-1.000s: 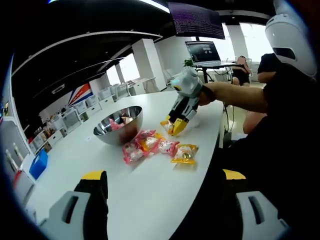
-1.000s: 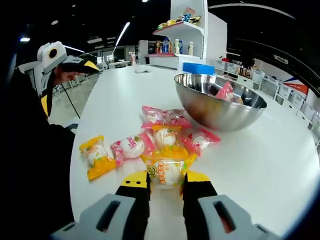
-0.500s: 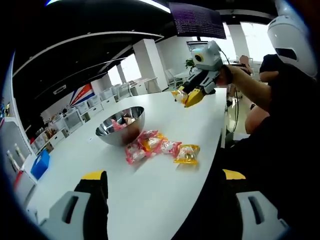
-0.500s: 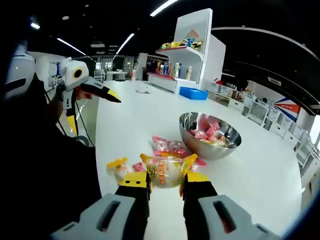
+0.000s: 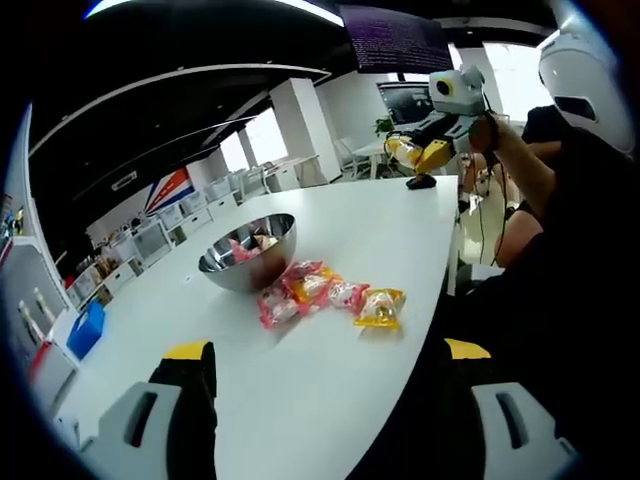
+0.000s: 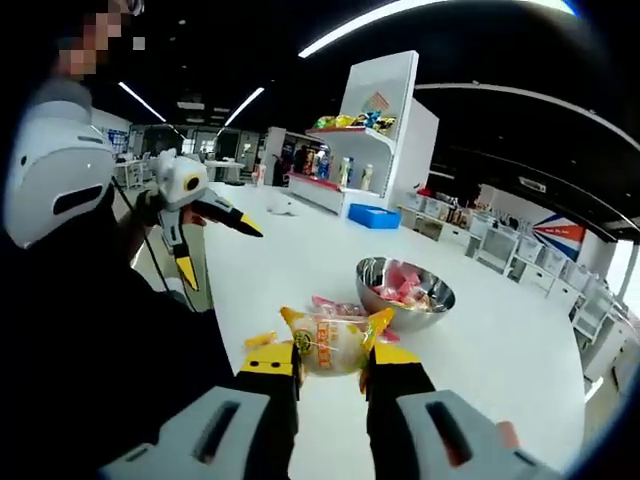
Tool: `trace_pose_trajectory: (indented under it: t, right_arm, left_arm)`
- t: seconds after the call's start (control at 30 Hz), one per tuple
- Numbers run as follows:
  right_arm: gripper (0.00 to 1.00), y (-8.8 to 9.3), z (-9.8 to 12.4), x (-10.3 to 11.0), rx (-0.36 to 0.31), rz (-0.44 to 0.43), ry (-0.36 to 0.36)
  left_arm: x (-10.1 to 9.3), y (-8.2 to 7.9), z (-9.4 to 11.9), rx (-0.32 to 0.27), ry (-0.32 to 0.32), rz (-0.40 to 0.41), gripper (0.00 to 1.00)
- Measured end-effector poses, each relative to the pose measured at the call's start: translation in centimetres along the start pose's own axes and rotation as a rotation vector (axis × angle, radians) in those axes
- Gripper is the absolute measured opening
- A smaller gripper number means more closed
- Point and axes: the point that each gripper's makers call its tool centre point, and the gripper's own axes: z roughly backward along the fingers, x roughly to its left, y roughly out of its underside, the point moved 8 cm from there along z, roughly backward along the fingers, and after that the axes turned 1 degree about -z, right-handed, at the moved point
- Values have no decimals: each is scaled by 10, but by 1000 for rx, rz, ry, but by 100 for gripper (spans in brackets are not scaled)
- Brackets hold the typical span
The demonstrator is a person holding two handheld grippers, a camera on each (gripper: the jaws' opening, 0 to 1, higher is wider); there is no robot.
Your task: Pick up the marshmallows scattered on the table and place them into the bowl on the table
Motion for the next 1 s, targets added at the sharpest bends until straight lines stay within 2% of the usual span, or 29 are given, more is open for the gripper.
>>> trace_pose_trajectory:
  t: [0.57, 0.73, 0.9, 1.0]
  right_arm:
    - [21, -2, -3, 5, -32, -21, -17]
    - [21, -20, -3, -2, -43, 26, 10]
    - [21, -53, -9, -18, -71, 90, 22]
    - [21, -72, -19, -27, -130, 50, -10]
  left_arm:
    - [-1, 0, -2, -2, 4, 9, 90]
    - [-5, -2, -4, -8, 23, 5, 90]
    - [-7, -2, -7, -7, 37, 3, 90]
    - [-7, -2, -6, -10, 32, -4, 89]
